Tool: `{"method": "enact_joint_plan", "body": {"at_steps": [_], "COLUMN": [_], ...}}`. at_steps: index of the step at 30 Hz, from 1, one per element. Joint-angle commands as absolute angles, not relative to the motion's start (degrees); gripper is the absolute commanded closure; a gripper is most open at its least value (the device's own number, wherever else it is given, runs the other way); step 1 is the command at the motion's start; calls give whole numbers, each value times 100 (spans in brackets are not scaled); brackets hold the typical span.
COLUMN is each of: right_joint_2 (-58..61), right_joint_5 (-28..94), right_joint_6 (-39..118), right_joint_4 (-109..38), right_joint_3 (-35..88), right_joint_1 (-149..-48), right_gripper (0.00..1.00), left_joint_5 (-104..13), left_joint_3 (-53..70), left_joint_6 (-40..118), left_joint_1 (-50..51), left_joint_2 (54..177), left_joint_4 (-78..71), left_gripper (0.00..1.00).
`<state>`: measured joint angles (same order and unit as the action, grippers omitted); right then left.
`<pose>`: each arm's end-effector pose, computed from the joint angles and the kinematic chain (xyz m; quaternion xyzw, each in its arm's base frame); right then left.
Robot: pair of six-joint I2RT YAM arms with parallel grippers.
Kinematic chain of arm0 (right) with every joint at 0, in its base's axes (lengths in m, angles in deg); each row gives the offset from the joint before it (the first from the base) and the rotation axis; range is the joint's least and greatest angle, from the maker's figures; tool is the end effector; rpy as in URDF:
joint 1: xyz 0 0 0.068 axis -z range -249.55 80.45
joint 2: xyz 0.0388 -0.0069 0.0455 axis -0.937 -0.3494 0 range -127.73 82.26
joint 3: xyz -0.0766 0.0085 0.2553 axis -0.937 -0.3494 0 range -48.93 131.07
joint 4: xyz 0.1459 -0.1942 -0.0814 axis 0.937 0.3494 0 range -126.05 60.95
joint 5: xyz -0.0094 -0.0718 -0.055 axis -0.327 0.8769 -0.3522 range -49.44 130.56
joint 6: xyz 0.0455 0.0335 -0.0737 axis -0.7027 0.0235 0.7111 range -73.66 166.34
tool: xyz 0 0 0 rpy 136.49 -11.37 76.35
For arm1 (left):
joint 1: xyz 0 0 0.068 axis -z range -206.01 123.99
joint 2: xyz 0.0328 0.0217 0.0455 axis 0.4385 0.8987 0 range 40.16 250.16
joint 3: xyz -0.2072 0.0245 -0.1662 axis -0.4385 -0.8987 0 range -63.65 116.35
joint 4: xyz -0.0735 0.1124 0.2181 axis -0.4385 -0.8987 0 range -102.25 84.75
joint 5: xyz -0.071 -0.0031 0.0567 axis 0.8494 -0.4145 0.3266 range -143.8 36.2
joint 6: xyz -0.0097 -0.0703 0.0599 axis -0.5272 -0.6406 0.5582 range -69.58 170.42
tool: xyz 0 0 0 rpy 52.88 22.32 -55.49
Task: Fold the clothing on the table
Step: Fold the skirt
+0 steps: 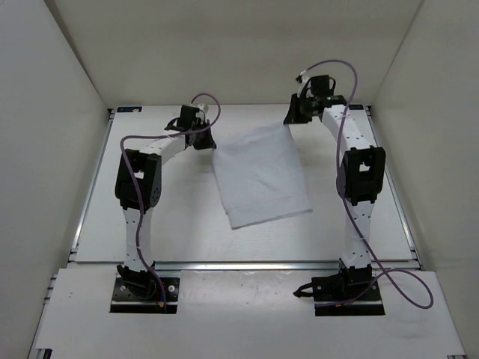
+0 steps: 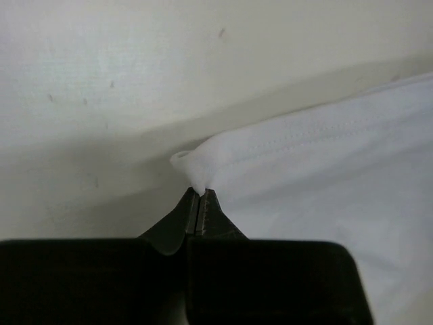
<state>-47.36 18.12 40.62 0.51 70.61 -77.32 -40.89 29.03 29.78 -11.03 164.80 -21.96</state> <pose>0.5251 0.1039 0.2192 -0.0882 0.9101 0.2222 0.3386 0.4820 -0.1484 0.1330 -0.0063 0.9305 -0.2074 0.3017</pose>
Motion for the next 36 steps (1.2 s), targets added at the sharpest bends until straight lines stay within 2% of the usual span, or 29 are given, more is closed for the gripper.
{"method": "enact_joint_plan", "body": {"at_steps": [1, 4, 7, 11, 14, 17, 20, 24, 28, 36], "right_joint_2": [-3570, -3105, -2490, -1504, -873, -335, 148, 475, -51, -1616], "right_joint_5": [1368, 1427, 1534, 1928, 1877, 1771, 1806, 1912, 1569, 1375], "right_joint_6": [3581, 3622, 3852, 4229, 4283, 4169, 4045, 3844, 3746, 3860], "right_joint_4": [-528, -520, -449, -730, -1046, -1213, -1101, -1108, -1302, -1645], "right_joint_3": [7963, 8325, 7853, 5991, 4122, 2898, 2027, 1497, 1549, 2487], "right_joint_1": [-7413, -7333, -7368, -7579, -7737, -7983, -8403, -8906, -8635, -8370], "right_gripper": [100, 100, 100, 100, 100, 99, 100, 100, 100, 100], "left_joint_5": [-4000, -4192, -4342, -4649, -4747, -4895, -5203, -5371, -5117, -5300], "left_joint_3": [4116, 4944, 4947, 3525, 1824, 224, -903, -1636, -1786, -1040], "left_joint_6": [3161, 3371, 3557, 3785, 3698, 3610, 3434, 3074, 2986, 3381], "left_joint_1": [-1317, -1370, -1256, -940, -721, -536, -220, 88, -508, -1018], "left_joint_2": [15302, 14924, 14161, 13124, 12430, 11613, 10778, 10107, 10378, 12441], "left_joint_4": [-2361, -2722, -2731, -2258, -2081, -1835, -1905, -2151, -2055, -1703], "left_gripper": [100, 100, 100, 100, 100, 100, 100, 100, 100, 100]}}
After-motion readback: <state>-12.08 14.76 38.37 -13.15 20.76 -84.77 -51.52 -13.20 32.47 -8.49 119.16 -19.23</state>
